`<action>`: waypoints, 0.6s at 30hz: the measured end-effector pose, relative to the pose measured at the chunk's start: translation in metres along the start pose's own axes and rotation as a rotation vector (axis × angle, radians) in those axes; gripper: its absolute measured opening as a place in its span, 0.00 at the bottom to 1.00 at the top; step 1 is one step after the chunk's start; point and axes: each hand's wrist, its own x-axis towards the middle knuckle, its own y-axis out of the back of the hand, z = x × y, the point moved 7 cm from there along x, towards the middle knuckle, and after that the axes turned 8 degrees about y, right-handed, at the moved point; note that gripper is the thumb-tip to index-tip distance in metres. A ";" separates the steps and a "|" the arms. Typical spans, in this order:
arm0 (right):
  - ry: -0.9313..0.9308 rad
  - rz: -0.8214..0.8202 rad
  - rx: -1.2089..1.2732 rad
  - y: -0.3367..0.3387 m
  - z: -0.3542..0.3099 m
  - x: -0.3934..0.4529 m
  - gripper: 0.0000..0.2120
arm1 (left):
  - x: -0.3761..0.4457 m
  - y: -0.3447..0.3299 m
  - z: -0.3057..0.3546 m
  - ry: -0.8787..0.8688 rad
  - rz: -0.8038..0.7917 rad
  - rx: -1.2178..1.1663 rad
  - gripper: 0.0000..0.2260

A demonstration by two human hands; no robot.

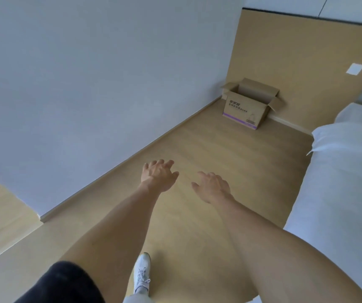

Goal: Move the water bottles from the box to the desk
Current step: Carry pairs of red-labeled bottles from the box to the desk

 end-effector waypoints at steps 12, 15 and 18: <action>-0.320 0.090 0.042 0.068 0.016 0.136 0.26 | 0.186 0.057 0.030 -0.272 -0.029 0.045 0.23; -0.361 0.101 0.052 0.075 0.021 0.154 0.25 | 0.214 0.060 0.044 -0.325 -0.051 0.050 0.24; -0.396 0.100 0.067 0.080 0.031 0.173 0.25 | 0.237 0.057 0.063 -0.375 -0.075 0.059 0.24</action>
